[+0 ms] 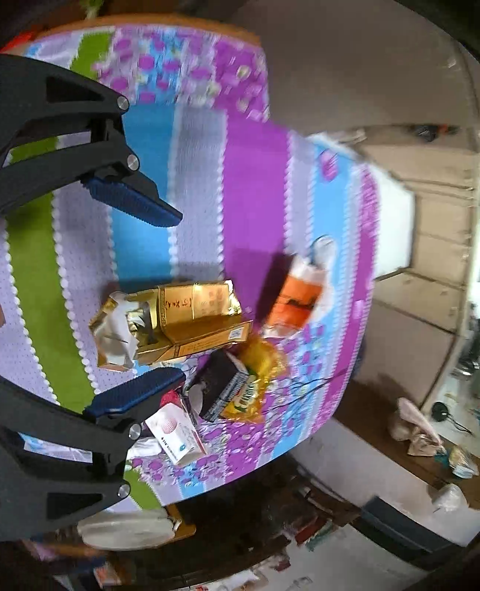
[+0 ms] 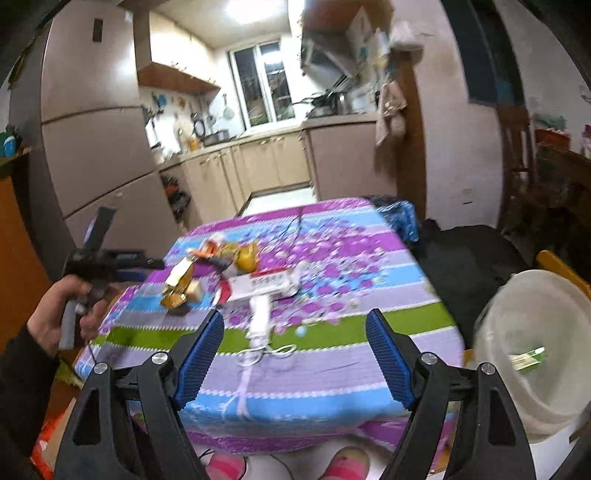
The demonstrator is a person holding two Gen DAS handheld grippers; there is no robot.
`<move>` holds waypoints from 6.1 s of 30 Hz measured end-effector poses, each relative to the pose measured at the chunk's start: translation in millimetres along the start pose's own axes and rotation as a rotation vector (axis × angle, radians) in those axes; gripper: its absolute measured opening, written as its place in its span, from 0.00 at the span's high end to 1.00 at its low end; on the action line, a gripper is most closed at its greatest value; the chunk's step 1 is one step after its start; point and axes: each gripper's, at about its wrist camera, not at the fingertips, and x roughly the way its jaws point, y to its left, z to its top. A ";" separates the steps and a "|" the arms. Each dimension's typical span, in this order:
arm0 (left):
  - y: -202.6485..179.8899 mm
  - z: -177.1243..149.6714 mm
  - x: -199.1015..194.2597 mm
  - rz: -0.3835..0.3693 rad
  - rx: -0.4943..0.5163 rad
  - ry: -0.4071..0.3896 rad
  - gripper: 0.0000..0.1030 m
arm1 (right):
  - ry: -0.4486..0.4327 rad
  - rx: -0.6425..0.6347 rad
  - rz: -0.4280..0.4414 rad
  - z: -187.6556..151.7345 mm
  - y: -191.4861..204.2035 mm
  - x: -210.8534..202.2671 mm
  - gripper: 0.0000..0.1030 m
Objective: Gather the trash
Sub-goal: 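Move both tools back to the tablecloth, then grasp the gold wrapper box with left tool while right grasps the white cable, then carry the gold wrapper and white cable over the white bucket with both tools, then open both tools to drop the gold wrapper and white cable into the bucket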
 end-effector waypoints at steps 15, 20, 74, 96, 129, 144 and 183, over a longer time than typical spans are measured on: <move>-12.6 5.3 36.3 0.063 0.048 -0.002 0.52 | 0.077 -0.042 0.023 -5.5 -0.4 28.8 0.23; -11.1 2.5 24.4 0.027 0.053 -0.039 0.82 | 0.098 -0.061 0.038 -4.2 5.7 38.7 0.25; -2.8 -70.7 -35.6 -0.053 0.139 -0.186 0.87 | 0.265 -0.188 -0.086 -13.5 44.3 182.1 0.74; -108.3 -105.2 -155.7 0.068 0.266 -0.576 0.87 | -0.274 -0.189 -0.048 60.8 81.6 4.5 0.74; -444.3 -115.4 -39.1 -0.434 0.695 -0.143 0.87 | 0.006 0.170 -0.560 69.1 -243.4 -144.3 0.74; -513.8 -132.3 57.9 -0.378 0.701 0.108 0.87 | 0.278 0.382 -0.517 6.4 -381.6 -89.4 0.74; -516.4 -134.5 74.6 -0.305 0.715 0.097 0.55 | 0.213 0.389 -0.497 5.7 -369.4 -85.3 0.63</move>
